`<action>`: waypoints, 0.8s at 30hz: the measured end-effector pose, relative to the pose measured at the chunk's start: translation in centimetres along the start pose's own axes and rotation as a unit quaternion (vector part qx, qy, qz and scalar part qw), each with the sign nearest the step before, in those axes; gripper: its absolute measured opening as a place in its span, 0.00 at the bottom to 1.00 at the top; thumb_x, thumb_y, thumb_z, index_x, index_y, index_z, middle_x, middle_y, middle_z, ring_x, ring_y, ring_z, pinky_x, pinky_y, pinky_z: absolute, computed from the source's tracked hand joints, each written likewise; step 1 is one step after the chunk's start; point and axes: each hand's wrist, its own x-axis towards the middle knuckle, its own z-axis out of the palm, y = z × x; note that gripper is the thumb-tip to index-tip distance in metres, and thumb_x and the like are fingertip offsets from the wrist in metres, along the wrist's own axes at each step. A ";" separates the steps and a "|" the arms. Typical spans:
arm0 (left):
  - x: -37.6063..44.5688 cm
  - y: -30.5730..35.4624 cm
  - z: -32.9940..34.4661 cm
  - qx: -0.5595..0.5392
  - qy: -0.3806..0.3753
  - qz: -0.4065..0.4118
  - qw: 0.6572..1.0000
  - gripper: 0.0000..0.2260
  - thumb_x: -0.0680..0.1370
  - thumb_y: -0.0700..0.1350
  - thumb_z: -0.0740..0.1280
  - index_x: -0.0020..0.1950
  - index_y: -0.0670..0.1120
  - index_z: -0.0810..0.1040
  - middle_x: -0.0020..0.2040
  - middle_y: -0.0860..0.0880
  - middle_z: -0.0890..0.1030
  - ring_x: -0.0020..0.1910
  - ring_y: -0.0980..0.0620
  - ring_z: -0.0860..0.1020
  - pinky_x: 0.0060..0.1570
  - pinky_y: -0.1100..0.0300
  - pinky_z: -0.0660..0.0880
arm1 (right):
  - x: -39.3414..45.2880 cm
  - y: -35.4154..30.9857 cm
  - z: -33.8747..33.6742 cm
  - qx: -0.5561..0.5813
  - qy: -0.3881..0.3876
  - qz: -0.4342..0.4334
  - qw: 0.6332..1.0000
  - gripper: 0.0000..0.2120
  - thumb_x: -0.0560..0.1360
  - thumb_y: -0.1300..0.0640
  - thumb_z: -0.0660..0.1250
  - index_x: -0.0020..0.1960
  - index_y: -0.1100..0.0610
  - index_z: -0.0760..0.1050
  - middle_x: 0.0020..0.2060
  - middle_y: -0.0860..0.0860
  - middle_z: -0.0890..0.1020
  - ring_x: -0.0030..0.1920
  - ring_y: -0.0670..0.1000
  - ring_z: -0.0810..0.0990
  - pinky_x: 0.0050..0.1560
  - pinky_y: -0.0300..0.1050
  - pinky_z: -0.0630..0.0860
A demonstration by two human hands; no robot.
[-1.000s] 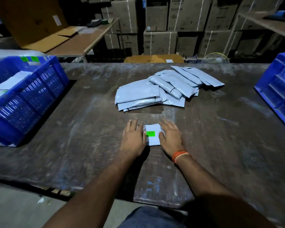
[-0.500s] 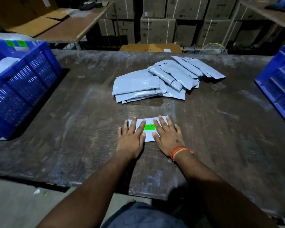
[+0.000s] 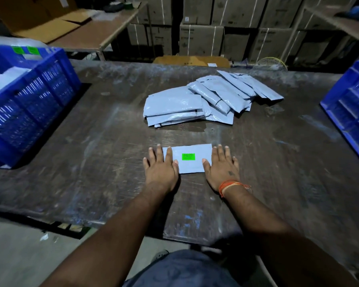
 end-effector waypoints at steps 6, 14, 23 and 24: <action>1.2 2.8 -1.4 0.004 0.056 0.122 0.991 0.26 0.85 0.51 0.48 0.83 0.45 0.51 0.83 0.45 0.46 0.82 0.43 0.43 0.79 0.44 0.48 | 0.7 -0.8 -1.4 0.016 0.035 -0.105 0.994 0.30 0.83 0.45 0.48 0.82 0.52 0.46 0.81 0.48 0.47 0.80 0.50 0.42 0.77 0.53 0.50; 0.4 1.9 1.5 0.007 0.024 0.127 0.992 0.27 0.83 0.54 0.44 0.82 0.48 0.54 0.82 0.50 0.54 0.81 0.45 0.50 0.77 0.40 0.55 | 0.2 0.0 0.5 -0.022 0.003 -0.141 0.990 0.32 0.80 0.40 0.38 0.82 0.50 0.47 0.81 0.46 0.47 0.80 0.50 0.44 0.76 0.53 0.52; 0.4 1.0 1.3 0.010 0.021 0.127 0.992 0.26 0.84 0.57 0.46 0.82 0.53 0.54 0.82 0.52 0.53 0.81 0.47 0.50 0.76 0.41 0.56 | 0.0 0.3 0.6 -0.012 -0.008 -0.110 0.994 0.30 0.83 0.40 0.44 0.82 0.48 0.45 0.81 0.44 0.46 0.80 0.51 0.43 0.77 0.57 0.49; 0.4 0.9 1.3 0.011 0.019 0.125 0.992 0.26 0.84 0.57 0.46 0.82 0.53 0.53 0.82 0.52 0.53 0.81 0.47 0.50 0.75 0.41 0.56 | 0.0 0.3 0.6 -0.014 -0.011 -0.108 0.994 0.30 0.83 0.40 0.43 0.82 0.48 0.45 0.81 0.44 0.46 0.80 0.52 0.43 0.77 0.58 0.49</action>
